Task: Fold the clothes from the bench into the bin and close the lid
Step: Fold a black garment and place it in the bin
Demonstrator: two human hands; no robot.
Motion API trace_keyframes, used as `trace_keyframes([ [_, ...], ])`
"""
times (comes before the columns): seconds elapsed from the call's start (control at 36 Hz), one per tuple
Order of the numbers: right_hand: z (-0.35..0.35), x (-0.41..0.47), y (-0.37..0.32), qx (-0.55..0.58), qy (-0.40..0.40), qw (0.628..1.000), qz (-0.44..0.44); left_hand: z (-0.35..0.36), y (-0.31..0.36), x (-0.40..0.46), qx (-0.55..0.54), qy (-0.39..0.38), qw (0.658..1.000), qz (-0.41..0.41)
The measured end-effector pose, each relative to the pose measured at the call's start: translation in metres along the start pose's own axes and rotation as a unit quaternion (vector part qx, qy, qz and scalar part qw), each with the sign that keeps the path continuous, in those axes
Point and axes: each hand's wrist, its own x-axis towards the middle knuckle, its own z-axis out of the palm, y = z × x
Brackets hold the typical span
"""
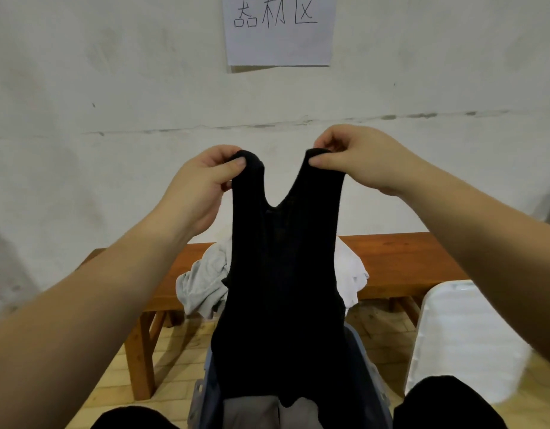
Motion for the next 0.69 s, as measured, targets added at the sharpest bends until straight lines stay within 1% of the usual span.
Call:
trace_keyframes([
  [0.14, 0.018, 0.010, -0.013, 0.097, -0.003, 0.995, 0.017, 0.017, -0.002, -0.005, 0.008, -0.083, 0.996, -0.011],
  [0.31, 0.045, 0.008, -0.009, 0.175, -0.044, 0.984, 0.004, 0.028, -0.007, -0.008, 0.050, -0.105, 0.993, -0.032],
  [0.36, 0.055, 0.004, 0.000, 0.263, -0.051, 0.963, 0.006, 0.025, -0.009, -0.009, 0.046, -0.100, 0.993, -0.040],
  [0.42, 0.067, -0.001, 0.014, 0.381, -0.053, 0.922, 0.037, 0.021, -0.012, -0.008, 0.027, -0.088, 0.995, -0.046],
  [0.44, 0.075, -0.002, 0.025, 0.420, -0.058, 0.904, 0.055, 0.020, -0.012, -0.008, 0.016, -0.082, 0.995, -0.048],
  [0.47, 0.084, -0.004, 0.036, 0.431, -0.079, 0.896, 0.069, 0.018, -0.013, -0.007, 0.007, -0.076, 0.996, -0.050],
  [0.5, 0.093, -0.008, 0.049, 0.406, -0.111, 0.903, 0.085, 0.016, -0.012, -0.006, 0.002, -0.072, 0.996, -0.052],
  [0.53, 0.103, -0.014, 0.059, 0.356, -0.159, 0.916, 0.096, 0.013, -0.012, -0.005, -0.001, -0.069, 0.996, -0.052],
  [0.56, 0.112, -0.022, 0.068, 0.294, -0.214, 0.926, 0.099, 0.011, -0.011, -0.003, -0.003, -0.067, 0.996, -0.051],
  [0.58, 0.121, -0.030, 0.074, 0.234, -0.273, 0.928, 0.094, 0.009, -0.010, -0.002, -0.005, -0.065, 0.997, -0.049],
  [0.64, 0.139, -0.043, 0.087, 0.159, -0.355, 0.917, 0.089, 0.005, -0.008, 0.000, -0.013, -0.061, 0.997, -0.045],
  [0.69, 0.152, -0.050, 0.096, 0.110, -0.397, 0.906, 0.101, -0.001, -0.007, 0.000, -0.015, -0.059, 0.997, -0.045],
])
